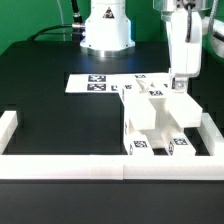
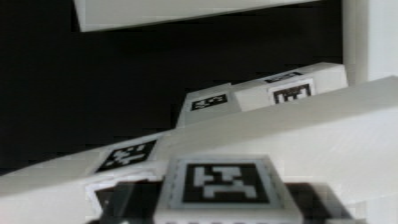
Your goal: Assemble chair
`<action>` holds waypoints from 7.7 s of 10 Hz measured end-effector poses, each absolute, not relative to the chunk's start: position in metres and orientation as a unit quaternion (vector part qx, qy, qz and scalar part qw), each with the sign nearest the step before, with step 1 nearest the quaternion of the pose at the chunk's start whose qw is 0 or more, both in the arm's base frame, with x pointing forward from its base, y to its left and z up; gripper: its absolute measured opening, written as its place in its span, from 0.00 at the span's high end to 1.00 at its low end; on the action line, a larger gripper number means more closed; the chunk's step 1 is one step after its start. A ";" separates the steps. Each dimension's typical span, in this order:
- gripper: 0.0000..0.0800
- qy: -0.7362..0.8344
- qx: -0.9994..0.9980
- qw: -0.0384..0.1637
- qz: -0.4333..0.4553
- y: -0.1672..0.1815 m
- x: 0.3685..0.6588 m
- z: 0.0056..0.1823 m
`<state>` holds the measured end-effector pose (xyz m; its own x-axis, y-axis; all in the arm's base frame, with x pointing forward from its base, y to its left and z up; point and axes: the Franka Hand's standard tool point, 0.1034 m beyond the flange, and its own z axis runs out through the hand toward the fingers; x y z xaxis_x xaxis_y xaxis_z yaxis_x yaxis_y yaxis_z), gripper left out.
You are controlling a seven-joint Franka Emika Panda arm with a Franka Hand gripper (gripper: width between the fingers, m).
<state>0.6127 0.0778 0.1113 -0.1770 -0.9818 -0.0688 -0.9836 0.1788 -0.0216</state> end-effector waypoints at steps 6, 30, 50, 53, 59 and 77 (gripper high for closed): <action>0.19 0.672 -0.740 0.033 0.009 0.079 0.612 0.110; 0.66 0.206 -0.979 0.002 0.000 0.070 0.613 0.112; 0.66 0.753 -0.657 0.018 0.020 0.084 0.611 0.111; 0.66 0.794 -0.607 0.021 0.026 0.088 0.611 0.111; 0.38 0.800 -0.599 0.025 0.032 0.093 0.610 0.111; 0.33 0.217 -0.975 -0.002 0.047 0.084 0.606 0.113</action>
Offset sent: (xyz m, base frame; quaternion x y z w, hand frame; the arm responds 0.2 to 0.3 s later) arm -0.0019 0.0006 0.0002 0.0072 -0.0017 -0.1287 0.9917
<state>0.6063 0.0844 0.1131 0.9011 -0.4238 -0.0913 -0.4235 -0.9056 0.0238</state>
